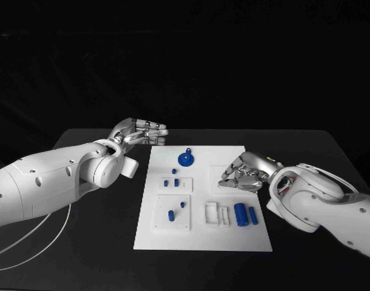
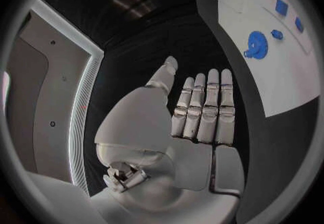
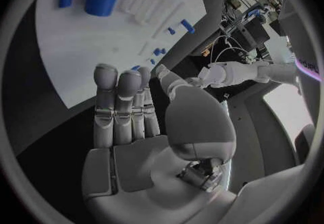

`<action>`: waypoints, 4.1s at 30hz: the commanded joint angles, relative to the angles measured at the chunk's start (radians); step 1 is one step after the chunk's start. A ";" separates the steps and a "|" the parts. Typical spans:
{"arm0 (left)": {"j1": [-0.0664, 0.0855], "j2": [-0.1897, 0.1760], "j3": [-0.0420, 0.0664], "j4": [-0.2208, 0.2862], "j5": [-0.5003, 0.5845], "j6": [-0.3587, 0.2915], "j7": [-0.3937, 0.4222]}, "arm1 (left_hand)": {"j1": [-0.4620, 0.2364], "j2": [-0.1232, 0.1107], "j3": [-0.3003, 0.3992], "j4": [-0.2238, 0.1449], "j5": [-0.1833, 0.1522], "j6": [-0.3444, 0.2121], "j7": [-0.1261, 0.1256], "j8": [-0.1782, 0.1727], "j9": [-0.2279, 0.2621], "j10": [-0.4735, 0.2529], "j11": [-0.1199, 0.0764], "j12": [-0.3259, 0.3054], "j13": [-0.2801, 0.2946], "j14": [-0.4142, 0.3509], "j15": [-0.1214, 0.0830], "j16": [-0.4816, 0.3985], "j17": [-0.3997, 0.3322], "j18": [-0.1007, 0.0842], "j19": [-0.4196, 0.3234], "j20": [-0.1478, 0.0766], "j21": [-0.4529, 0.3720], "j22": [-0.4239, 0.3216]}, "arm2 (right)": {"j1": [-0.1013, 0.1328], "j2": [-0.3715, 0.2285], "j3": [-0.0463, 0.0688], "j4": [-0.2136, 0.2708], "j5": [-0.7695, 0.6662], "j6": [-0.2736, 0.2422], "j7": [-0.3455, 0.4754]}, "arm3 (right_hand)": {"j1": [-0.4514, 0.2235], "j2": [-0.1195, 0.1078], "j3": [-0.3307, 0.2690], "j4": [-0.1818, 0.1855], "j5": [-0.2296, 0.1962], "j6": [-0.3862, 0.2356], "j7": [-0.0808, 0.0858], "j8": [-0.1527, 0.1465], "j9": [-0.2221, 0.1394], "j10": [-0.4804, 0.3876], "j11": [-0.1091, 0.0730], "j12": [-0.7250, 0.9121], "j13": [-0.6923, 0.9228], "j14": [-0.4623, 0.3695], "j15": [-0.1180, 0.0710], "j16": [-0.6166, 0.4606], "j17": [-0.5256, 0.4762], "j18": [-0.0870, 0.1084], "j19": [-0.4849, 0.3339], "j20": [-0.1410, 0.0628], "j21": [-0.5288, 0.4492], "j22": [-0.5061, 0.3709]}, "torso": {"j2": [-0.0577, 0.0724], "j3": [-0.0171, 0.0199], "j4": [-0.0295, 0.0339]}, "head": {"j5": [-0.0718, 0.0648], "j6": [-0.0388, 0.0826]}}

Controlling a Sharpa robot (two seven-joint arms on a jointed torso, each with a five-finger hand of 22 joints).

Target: Assemble the parts on the task board

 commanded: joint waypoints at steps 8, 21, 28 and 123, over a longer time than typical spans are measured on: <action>-0.008 -0.012 0.000 0.018 0.023 0.059 0.087 | 0.018 0.032 -0.104 0.019 0.036 -0.009 0.008 -0.001 0.000 0.014 -0.001 -0.002 0.000 0.005 -0.005 -0.005 0.001 0.002 0.019 0.001 0.003 -0.073 | 0.007 -0.070 0.003 0.000 0.252 0.239 -0.269 | -0.015 -0.042 0.057 0.032 0.001 -0.008 -0.001 -0.003 0.057 0.018 0.006 0.272 0.321 -0.017 0.004 0.131 0.209 -0.006 0.046 0.001 0.141 0.088 | -0.005 0.0053 -0.0104 | -0.001 -0.004; -0.013 -0.023 -0.001 0.024 0.024 0.064 0.083 | 0.005 0.028 -0.110 0.029 0.016 -0.008 0.014 -0.001 0.000 0.014 0.004 -0.002 0.000 0.007 -0.006 -0.003 0.001 0.001 0.022 0.000 0.004 -0.081 | 0.007 -0.082 0.003 0.032 0.267 0.285 -0.361 | -0.075 -0.065 0.008 0.115 -0.001 0.009 -0.007 -0.003 0.087 0.046 0.001 0.266 0.378 -0.005 0.001 0.146 0.280 -0.012 0.051 -0.003 0.198 0.136 | -0.006 0.0007 -0.0084 | -0.004 -0.010; -0.013 -0.025 -0.004 0.026 0.025 0.068 0.081 | 0.005 0.014 -0.103 0.050 0.015 -0.009 0.021 -0.001 0.000 0.012 0.009 -0.002 0.001 0.005 -0.005 -0.003 0.002 0.001 0.025 0.001 0.006 -0.098 | 0.007 -0.082 0.003 0.037 0.241 0.334 -0.371 | -0.097 -0.070 -0.001 0.149 -0.002 0.012 -0.010 -0.002 0.093 0.056 -0.001 0.244 0.394 0.000 -0.001 0.142 0.305 -0.017 0.052 -0.005 0.207 0.153 | -0.005 0.0009 -0.0079 | -0.002 -0.013; -0.013 -0.028 -0.007 0.031 0.023 0.093 0.059 | 0.008 0.029 -0.100 0.033 0.033 -0.006 0.024 -0.001 0.000 0.002 0.012 -0.002 0.000 -0.003 -0.002 -0.003 0.001 0.001 0.023 0.003 0.011 -0.129 | 0.015 0.056 -0.018 0.010 0.475 0.147 -0.369 | -0.034 0.065 0.040 -0.288 0.340 0.040 -0.007 -0.003 0.007 0.045 -0.003 0.194 0.425 0.008 0.001 0.090 0.330 -0.020 0.050 -0.001 0.186 0.180 | -0.005 -0.0016 -0.0084 | 0.008 -0.023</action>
